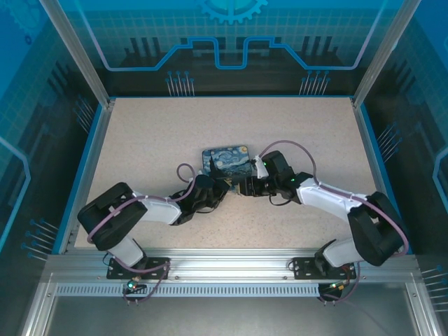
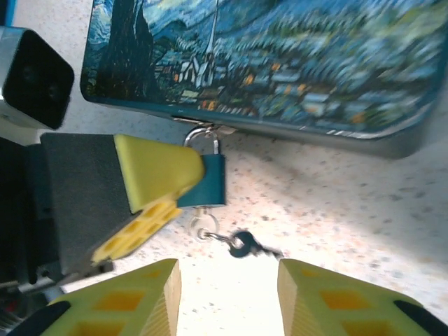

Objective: Unlock a padlock with a key

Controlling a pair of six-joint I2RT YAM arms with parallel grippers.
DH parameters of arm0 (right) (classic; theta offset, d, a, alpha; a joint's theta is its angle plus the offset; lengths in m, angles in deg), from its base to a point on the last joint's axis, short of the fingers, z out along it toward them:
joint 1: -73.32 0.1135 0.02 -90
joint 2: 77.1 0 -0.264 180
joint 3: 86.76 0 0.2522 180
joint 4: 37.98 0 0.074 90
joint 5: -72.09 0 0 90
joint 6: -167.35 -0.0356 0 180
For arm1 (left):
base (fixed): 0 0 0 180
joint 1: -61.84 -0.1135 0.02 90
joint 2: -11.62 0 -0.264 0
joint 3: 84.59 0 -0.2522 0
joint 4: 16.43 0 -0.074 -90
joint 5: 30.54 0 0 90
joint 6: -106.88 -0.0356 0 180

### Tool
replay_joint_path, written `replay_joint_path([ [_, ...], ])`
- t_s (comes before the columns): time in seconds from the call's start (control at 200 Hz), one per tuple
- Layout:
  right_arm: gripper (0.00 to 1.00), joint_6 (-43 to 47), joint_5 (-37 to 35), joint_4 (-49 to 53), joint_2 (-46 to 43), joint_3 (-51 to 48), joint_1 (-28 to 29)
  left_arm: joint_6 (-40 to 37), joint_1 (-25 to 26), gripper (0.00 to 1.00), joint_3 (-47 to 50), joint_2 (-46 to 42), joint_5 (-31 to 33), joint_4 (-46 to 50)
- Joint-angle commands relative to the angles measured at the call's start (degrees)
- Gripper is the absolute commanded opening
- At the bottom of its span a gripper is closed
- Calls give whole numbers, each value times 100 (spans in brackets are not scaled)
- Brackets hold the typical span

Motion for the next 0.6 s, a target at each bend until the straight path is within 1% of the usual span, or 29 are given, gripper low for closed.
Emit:
replay_joint_path([
  [0.0, 43, 1476, -1300, 668, -357, 153, 428, -141, -69, 0, -184, -375, 101, 467],
  [0.065, 43, 2186, -2004, 401, -458, 61, 855, -108, -162, 0, -156, -442, -19, 472],
  [0.13, 43, 2775, -2901, -40, -512, -101, 1333, -75, -256, 0, -174, -465, -188, 466],
  [0.18, 44, 3236, -3300, -565, -583, -332, 1673, -58, -323, 0, -200, -462, -297, 457],
  [0.235, 46, 3596, -3770, -1139, -608, -592, 1993, -77, -376, 0, -242, -493, -398, 481],
  [0.415, 49, 4340, -4274, -1936, -359, -902, 2475, -68, -501, 0, -337, -600, -609, 604],
  [0.595, 50, 4806, -4515, -2195, -172, -921, 2561, -68, -565, 0, -416, -581, -811, 587],
])
